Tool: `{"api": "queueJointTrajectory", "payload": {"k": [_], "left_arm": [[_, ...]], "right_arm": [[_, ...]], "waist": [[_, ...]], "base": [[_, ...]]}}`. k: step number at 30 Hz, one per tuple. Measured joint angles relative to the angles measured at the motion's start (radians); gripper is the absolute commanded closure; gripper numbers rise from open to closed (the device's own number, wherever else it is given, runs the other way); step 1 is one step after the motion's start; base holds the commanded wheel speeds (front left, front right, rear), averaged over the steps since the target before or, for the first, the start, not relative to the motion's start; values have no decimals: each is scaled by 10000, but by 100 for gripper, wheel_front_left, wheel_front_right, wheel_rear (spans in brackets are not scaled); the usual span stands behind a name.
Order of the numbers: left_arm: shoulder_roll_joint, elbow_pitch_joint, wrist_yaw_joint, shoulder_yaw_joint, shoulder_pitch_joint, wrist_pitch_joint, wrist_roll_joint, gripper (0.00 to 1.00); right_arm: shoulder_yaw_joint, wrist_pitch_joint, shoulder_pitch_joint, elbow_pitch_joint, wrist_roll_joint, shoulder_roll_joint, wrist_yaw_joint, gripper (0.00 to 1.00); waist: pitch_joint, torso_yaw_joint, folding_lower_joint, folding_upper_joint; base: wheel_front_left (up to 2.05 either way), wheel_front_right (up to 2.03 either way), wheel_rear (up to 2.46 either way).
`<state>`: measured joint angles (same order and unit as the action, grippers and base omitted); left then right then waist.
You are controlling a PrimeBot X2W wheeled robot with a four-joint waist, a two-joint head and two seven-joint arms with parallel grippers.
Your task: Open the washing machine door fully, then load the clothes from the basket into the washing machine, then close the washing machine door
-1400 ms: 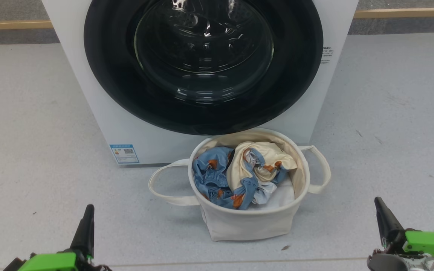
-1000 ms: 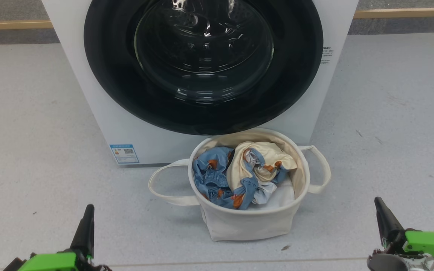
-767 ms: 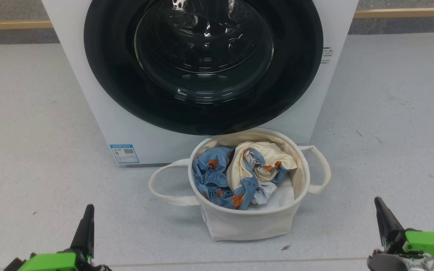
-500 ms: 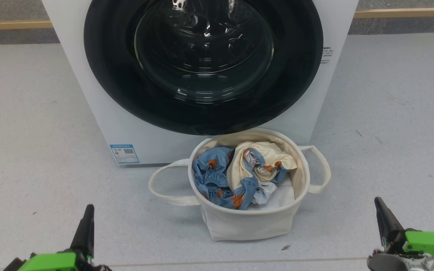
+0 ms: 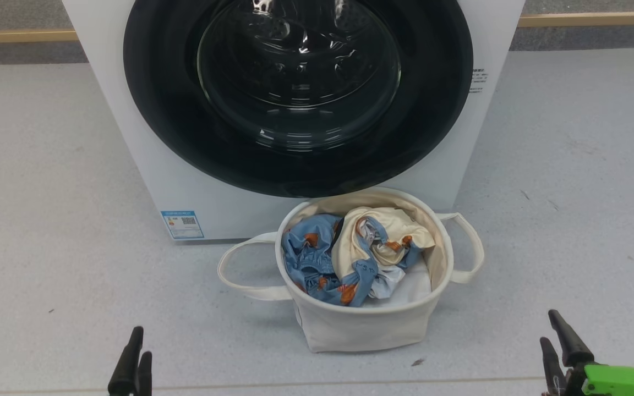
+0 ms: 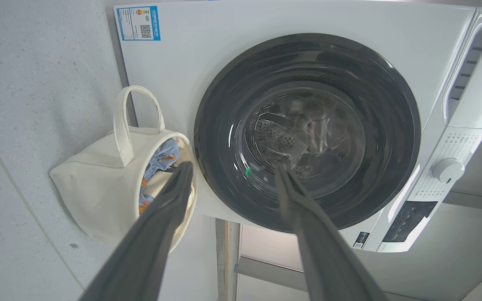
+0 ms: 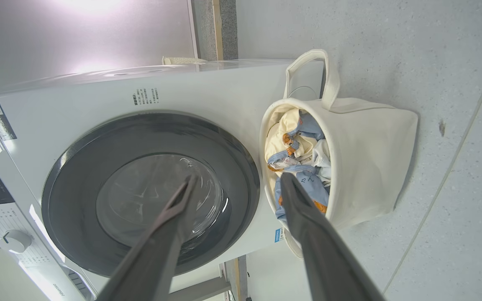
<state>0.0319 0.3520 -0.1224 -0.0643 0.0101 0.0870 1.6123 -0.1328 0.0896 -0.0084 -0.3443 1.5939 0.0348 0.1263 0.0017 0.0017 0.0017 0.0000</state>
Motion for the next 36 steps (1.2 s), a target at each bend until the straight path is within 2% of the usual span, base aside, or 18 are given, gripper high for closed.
{"api": "queueJointTrajectory", "payload": {"k": [4, 14, 27, 36], "left_arm": [[0, 0, 0, 58, 0, -111, -23, 0], [4, -161, 2, 38, 207, -378, -784, 0], [4, -941, 360, 199, 388, -763, -2238, 0], [8, -1517, 625, 568, 571, -993, -3829, 0]], "right_arm": [[-38, -121, -36, 90, -132, 0, 0, 0], [-105, -407, -82, 259, -872, 0, 0, 0], [-113, -754, -449, 940, -2575, 0, 0, 0], [42, -1035, -645, 1522, -4224, 2, 0, 0]], "waist": [[16, 15, -15, 0], [4, 47, -15, 0], [-24, 56, -16, 0], [19, 92, -16, 0]], "base": [[0, 0, 0], [0, 0, 0], [0, 0, 0], [0, 0, 0]]}}
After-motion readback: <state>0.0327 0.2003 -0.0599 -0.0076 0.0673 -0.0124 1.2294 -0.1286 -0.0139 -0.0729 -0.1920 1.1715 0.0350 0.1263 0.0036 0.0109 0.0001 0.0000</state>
